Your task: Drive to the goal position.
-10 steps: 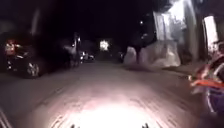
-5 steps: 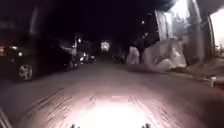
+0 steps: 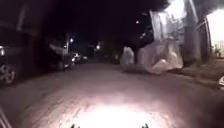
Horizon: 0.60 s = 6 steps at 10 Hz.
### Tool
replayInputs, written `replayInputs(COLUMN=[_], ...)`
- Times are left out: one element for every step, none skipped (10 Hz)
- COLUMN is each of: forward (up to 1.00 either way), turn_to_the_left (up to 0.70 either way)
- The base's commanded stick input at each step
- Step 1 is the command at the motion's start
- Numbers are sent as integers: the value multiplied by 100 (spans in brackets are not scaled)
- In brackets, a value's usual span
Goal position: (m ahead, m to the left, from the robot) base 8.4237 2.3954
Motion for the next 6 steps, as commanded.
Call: replayInputs(forward=[85, 85, 85, 85, 85, 85], turn_to_the_left=[0, 0, 0, 0, 0, 0])
